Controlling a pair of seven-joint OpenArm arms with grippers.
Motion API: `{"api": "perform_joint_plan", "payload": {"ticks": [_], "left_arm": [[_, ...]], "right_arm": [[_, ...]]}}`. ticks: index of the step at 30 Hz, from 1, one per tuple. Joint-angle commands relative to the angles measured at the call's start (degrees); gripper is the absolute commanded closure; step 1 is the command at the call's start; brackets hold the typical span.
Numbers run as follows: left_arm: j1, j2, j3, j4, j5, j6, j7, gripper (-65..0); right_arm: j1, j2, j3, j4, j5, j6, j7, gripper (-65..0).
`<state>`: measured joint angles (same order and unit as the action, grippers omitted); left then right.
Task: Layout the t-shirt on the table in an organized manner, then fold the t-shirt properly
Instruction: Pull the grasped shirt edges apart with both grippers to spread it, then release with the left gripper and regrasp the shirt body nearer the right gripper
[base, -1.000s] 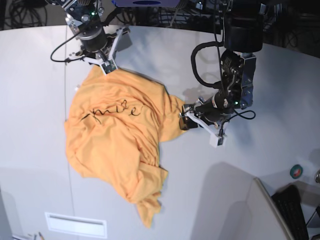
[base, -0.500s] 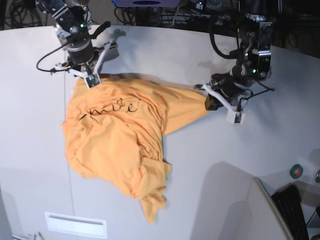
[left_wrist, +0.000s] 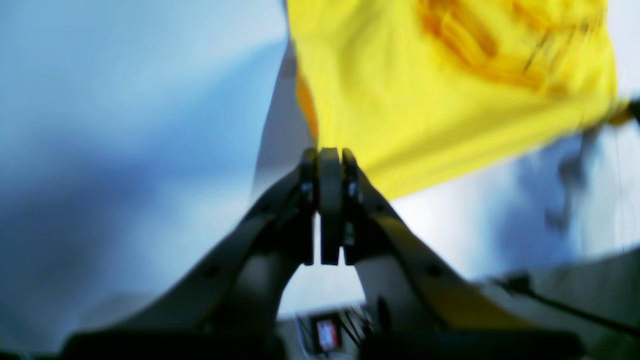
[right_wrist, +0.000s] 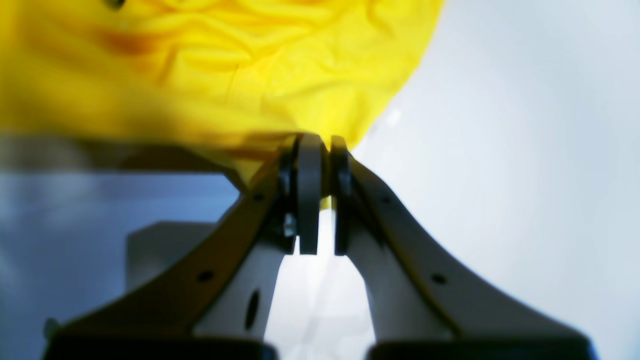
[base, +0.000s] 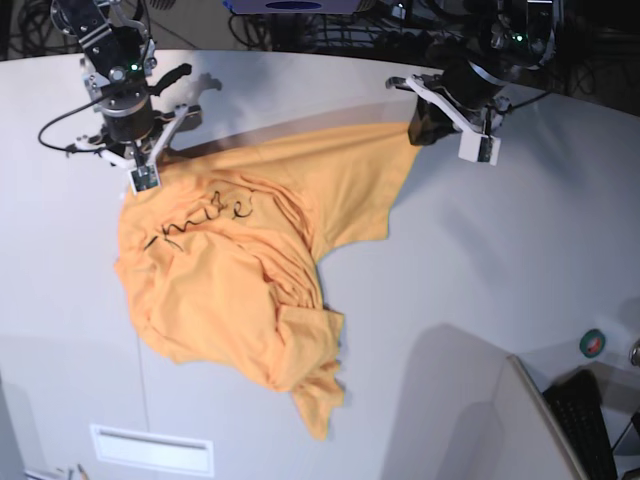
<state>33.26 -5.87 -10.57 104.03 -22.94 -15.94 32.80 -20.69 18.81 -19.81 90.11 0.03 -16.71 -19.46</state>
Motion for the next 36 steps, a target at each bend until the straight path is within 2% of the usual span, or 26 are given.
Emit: {"api": "perform_joint_plan", "payload": {"ticks": [1,5,9,10,11,13,14,15,16,19,22,25,27,29,32,36], "left_arm": [[0.6,-0.5,0.0,-0.1,0.1,0.7,-1.1,0.0],[1.5,-0.6,0.8,-2.5,0.1,0.7,-0.9,0.0],[2.7,-1.4,2.3,-2.3,0.1,0.7,-0.9,0.0],[2.9,-1.7,2.3,-2.1,-0.1,0.7,-0.9,-4.6],[3.4,-1.9,2.3,-2.1,-0.1,0.7,-0.9,-15.0],[4.2,-2.1,2.3,-2.1,0.0,0.7,-0.9,-30.9],[4.6,-2.2,2.3,-2.1,0.1,0.7,-0.9,-37.5],[5.0,-2.8,2.3,-2.1,0.1,0.7,-0.9,-40.6],[5.4,-3.4,2.0,-2.1,-0.1,0.7,-0.9,-41.1],[5.6,-4.0,1.5,-1.0,-0.2,0.7,-0.9,-36.9],[4.1,-3.7,-0.6,0.3,-0.2,0.7,-0.9,-28.8],[-2.8,-3.5,0.9,-1.0,-0.1,0.7,-0.9,-14.0],[-8.1,-3.5,4.5,-3.3,-0.1,0.7,-0.9,0.0],[-12.4,-3.5,8.0,-5.9,0.0,0.7,-0.9,0.0],[-18.4,-3.2,12.7,-11.2,-0.1,0.7,-0.9,0.0],[-25.2,-0.3,17.1,-21.2,0.1,0.7,-0.9,0.0]], "right_arm": [[0.0,0.4,1.1,0.0,-0.8,-1.2,0.5,0.0],[0.6,0.3,4.3,-4.5,-0.8,-1.2,0.5,0.0],[1.5,-2.1,10.0,-7.6,-0.8,-0.8,0.5,0.0],[1.4,-2.4,11.2,-7.8,-0.8,-0.3,0.5,0.0],[1.3,-2.6,12.2,-7.8,-0.7,1.2,0.5,0.0],[0.7,-4.0,13.6,-7.9,-0.7,5.4,0.5,0.0],[0.2,-4.8,14.5,-7.9,-0.8,7.3,0.5,-5.3],[-0.2,-5.4,15.5,-7.7,-0.8,8.8,0.5,-11.1],[-0.7,-6.0,16.3,-7.6,-0.8,10.2,0.5,-16.2],[-1.8,-7.4,19.4,-6.3,-0.8,14.2,0.7,-29.0],[-3.6,-8.9,22.1,-3.0,-0.8,16.1,0.8,-30.5],[-4.6,-9.0,22.1,0.8,-0.8,16.6,0.8,-30.2],[-4.7,-9.2,22.1,2.5,-0.8,16.8,0.8,-24.6],[-4.7,-9.3,22.1,3.9,-0.9,16.8,0.8,-16.2],[-4.6,-9.4,22.1,5.1,-0.8,16.8,0.8,0.0],[-3.2,-11.4,22.1,4.6,-0.9,16.8,0.6,0.0]]}}
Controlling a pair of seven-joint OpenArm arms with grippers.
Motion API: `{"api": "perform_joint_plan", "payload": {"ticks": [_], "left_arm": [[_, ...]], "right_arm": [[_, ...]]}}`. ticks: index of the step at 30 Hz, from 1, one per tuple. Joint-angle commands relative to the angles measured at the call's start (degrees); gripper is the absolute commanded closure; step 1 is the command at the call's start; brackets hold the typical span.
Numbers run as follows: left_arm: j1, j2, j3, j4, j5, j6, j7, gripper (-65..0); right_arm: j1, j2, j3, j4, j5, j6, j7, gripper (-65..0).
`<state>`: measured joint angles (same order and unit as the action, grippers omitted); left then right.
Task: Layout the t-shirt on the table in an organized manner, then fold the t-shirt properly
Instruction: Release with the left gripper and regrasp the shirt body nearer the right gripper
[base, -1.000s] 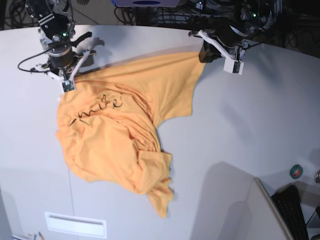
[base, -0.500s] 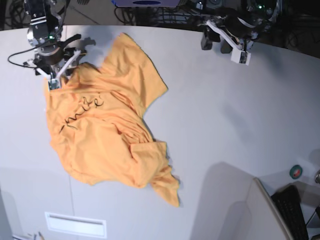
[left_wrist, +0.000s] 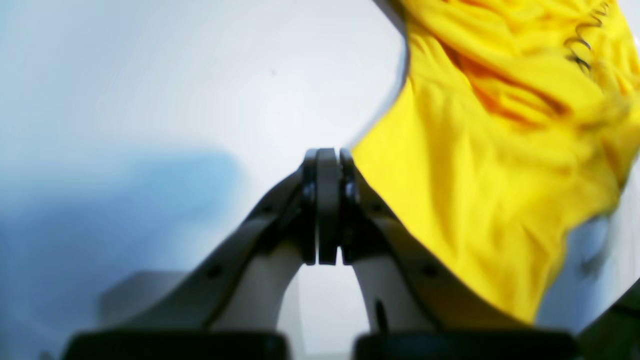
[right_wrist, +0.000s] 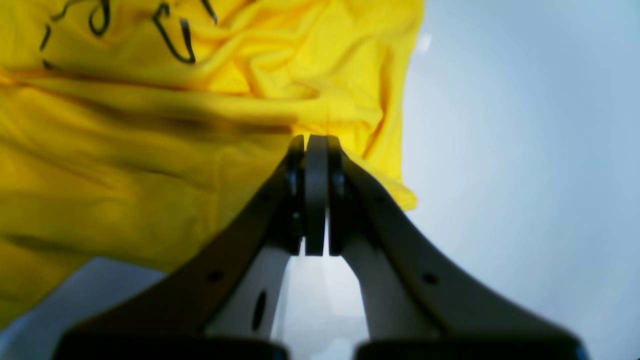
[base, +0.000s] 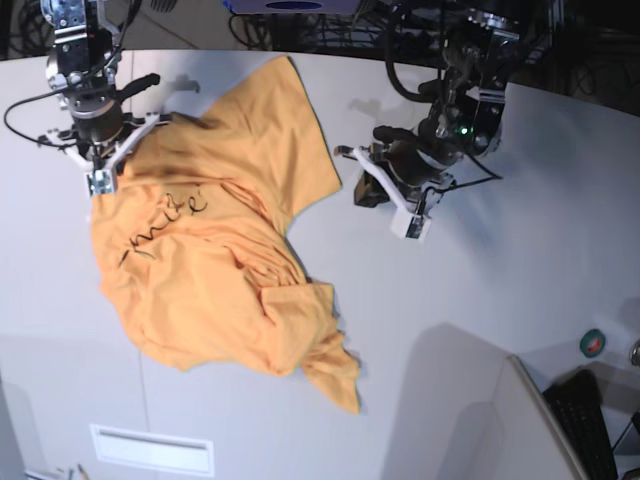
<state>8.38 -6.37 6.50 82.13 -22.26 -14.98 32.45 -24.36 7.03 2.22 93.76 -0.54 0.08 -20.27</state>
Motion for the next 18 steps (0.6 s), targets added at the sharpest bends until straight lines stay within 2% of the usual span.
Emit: {"api": "perform_joint_plan", "payload": {"ticks": [1,3,6,10,14,18], "left_arm": [[-1.7,0.8,0.8,-1.7,-0.6,-0.3,-0.6,0.0],[-3.8,1.8,3.0,-6.1,-0.5,-0.3,-0.6,0.0],[-5.0,2.1,7.1,-9.3,-0.5,-0.3,-0.6,0.0],[-3.2,1.7,10.4,-7.1,-0.5,-0.3,-0.6,0.0],[1.8,-0.5,7.3,-1.8,-0.8,-0.3,-0.6,0.0],[5.8,-2.2,1.9,4.2,-0.8,-0.3,-0.5,0.0]], "right_arm": [[1.0,0.0,-0.1,0.7,-0.4,0.1,1.3,0.0],[2.4,-0.9,-0.9,-1.1,-0.4,0.1,1.3,0.0],[5.4,-0.5,-4.8,-5.4,-0.5,0.1,1.3,0.0],[9.9,-0.5,-9.9,-12.3,-0.5,0.1,1.3,0.0],[12.5,-0.6,-11.5,-18.7,-0.5,0.1,1.3,0.0],[11.7,0.0,-11.3,-20.5,-0.5,0.1,1.3,0.0]]}}
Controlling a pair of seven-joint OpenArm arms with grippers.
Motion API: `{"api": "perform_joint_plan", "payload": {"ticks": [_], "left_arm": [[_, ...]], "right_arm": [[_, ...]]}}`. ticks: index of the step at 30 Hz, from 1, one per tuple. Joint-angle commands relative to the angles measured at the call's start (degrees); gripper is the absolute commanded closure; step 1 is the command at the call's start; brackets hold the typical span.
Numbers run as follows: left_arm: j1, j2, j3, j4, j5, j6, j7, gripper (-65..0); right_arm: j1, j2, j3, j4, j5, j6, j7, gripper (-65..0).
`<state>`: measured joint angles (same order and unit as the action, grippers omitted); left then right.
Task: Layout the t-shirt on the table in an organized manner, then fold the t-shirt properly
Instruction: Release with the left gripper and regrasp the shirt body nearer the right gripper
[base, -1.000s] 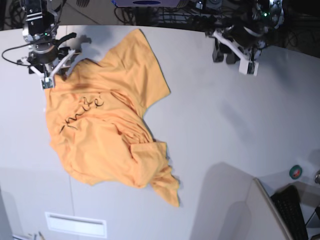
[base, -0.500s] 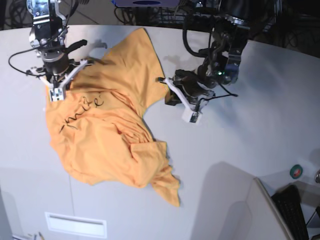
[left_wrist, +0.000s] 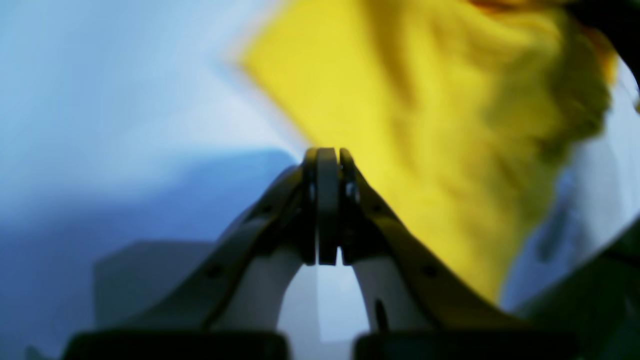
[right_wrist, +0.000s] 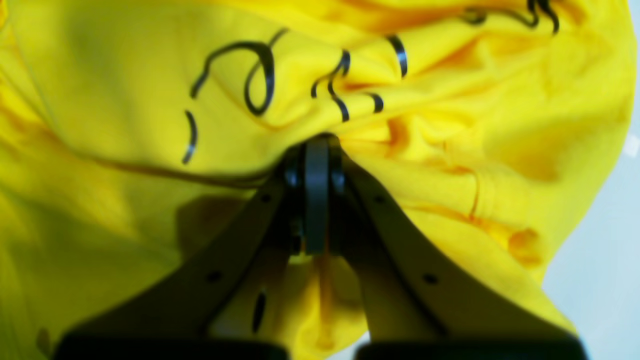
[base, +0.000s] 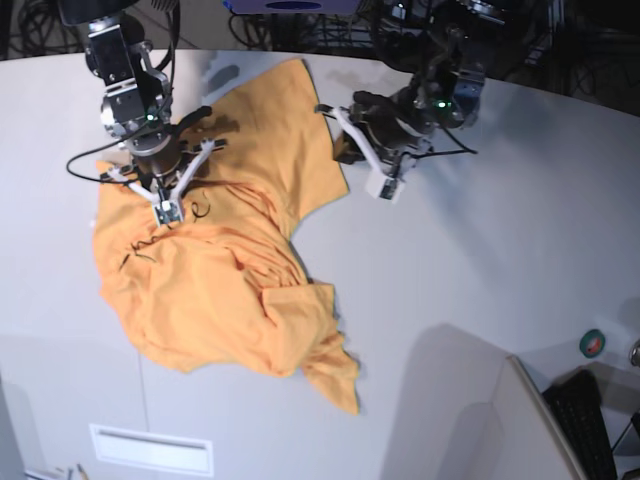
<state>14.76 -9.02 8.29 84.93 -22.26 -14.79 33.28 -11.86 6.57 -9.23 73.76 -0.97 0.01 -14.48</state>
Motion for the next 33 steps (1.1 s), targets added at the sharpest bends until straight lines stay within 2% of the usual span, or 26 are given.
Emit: {"api": "perform_joint_plan", "payload": {"ticks": [1,5,9,16,20,23,25,30,33], "left_arm": [[0.0,0.2,-0.9,2.4,-0.8,-0.5,-1.3,0.0],[0.0,-0.1,-4.9,3.7,-0.8,-0.5,-1.3,0.0],[-4.4,0.4,-6.7,1.8,-0.8,-0.5,-1.3,0.0],[-16.3,4.0,-6.6,-10.8,-0.6,-0.5,-1.3,0.0],[-22.9,6.0,-6.6,-20.4,-0.6,-0.5,-1.4,-22.5],[-27.9,8.0,-6.7,-27.7,-0.6,-0.5,-1.8,-33.7],[-31.0,9.5,-6.6,-31.5,-0.6,-0.5,-1.8,-36.9],[-35.0,13.3,-6.5,-35.8,-0.5,-0.5,-1.8,-36.7],[-35.4,14.2,-6.6,-36.4,-0.5,-0.5,-2.7,-36.7]], "right_arm": [[-1.5,1.5,0.2,-0.5,0.0,0.1,-4.5,0.0],[-3.2,3.0,0.2,0.0,0.0,0.1,-4.5,0.0],[-4.0,5.2,0.3,0.0,0.0,0.0,-4.5,0.0],[-4.8,6.9,0.3,0.0,-0.1,0.0,-4.5,0.0],[-4.8,7.3,0.3,0.0,-0.1,-0.1,-4.5,0.0],[-4.8,7.5,0.3,0.0,-0.1,-0.1,-4.5,0.0],[-4.8,7.5,0.3,0.0,-0.1,-0.1,-4.5,0.0],[-4.7,7.5,0.3,0.0,-0.1,-0.1,-4.5,0.0],[-4.7,7.5,0.3,0.0,-0.1,-0.1,-4.5,0.0]]}}
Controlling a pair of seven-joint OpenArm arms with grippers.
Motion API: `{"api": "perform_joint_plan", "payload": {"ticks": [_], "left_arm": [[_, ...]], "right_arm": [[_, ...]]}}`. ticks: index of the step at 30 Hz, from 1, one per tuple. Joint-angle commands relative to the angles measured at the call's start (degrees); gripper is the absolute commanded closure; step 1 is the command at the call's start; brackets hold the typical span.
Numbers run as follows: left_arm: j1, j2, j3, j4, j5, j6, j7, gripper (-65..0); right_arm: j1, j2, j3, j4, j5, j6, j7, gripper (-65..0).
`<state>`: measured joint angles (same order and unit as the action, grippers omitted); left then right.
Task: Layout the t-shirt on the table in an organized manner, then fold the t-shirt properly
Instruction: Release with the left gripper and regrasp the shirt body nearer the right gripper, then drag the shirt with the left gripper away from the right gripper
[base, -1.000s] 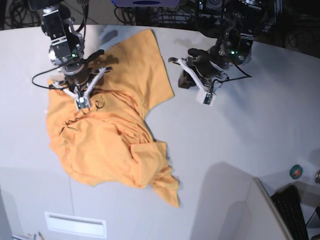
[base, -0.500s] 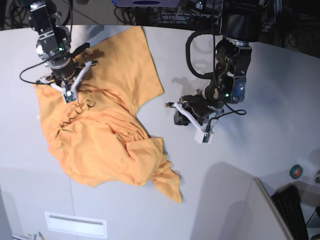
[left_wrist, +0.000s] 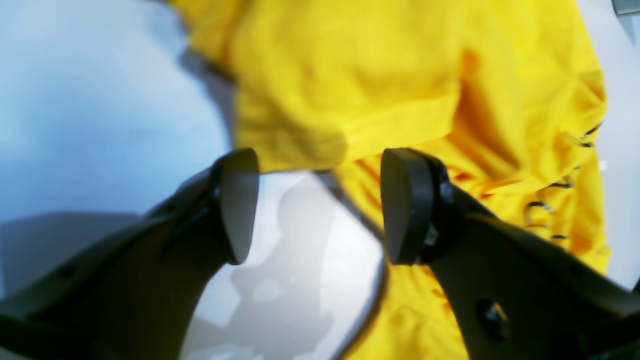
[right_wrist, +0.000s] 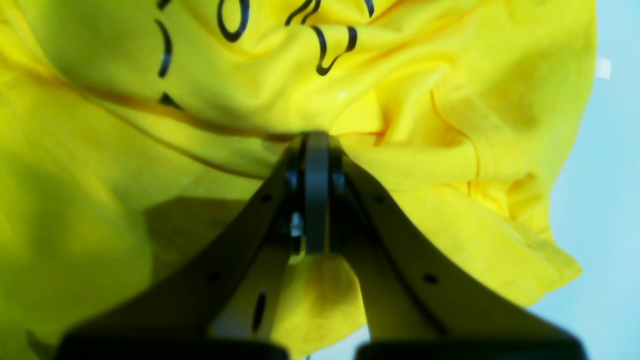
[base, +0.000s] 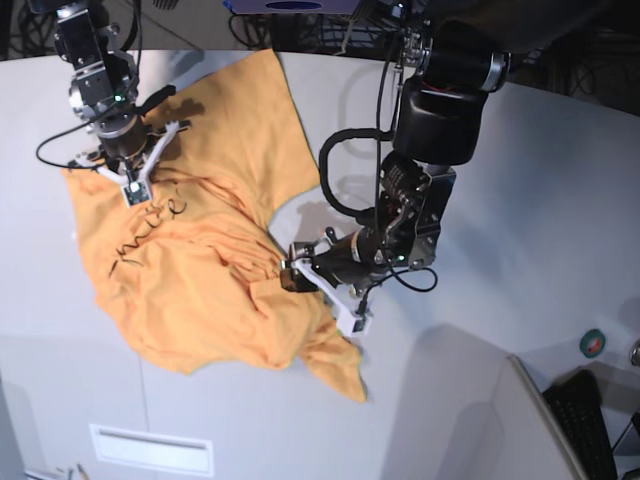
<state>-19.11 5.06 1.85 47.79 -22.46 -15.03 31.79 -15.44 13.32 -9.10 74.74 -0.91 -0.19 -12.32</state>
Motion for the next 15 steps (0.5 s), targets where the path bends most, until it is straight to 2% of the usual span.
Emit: {"api": "perform_joint_plan", "payload": {"ticks": [1,4,6,7,10,11,15], "left_arm": [[-1.9,0.3,0.0,-0.2,-0.3,-0.2,-2.9,-36.7],[-3.5,0.6,-0.1,-6.0,-0.3,-0.2,-8.5,-36.4],[-4.8,1.1,0.0,-9.4,-0.3,-0.2,-9.4,-32.3],[-5.3,1.2,0.0,-10.6,-0.3,-0.2,-9.5,-27.0],[-5.5,1.3,-0.1,-10.9,-0.3,-0.2,-9.7,-2.5],[-5.7,1.3,-0.1,-10.9,-0.3,-0.2,-9.7,0.0],[-8.4,1.4,-0.1,-10.8,-0.4,-0.2,-9.5,0.0]], "right_arm": [[-1.1,0.7,0.2,-0.9,-0.2,0.1,-6.6,0.0],[-1.1,0.7,0.2,-0.9,-0.2,0.1,-6.6,0.0],[-1.1,0.8,0.2,-0.9,-0.2,0.1,-6.6,0.0],[-1.1,0.8,0.2,-0.9,-0.2,0.1,-6.6,0.0],[-1.2,0.8,0.2,-1.1,-0.2,0.1,-6.6,0.0],[-1.2,0.8,0.2,-1.2,-0.2,0.1,-6.6,0.0],[-1.4,0.8,0.2,-1.3,-0.2,0.1,-6.6,0.0]]}}
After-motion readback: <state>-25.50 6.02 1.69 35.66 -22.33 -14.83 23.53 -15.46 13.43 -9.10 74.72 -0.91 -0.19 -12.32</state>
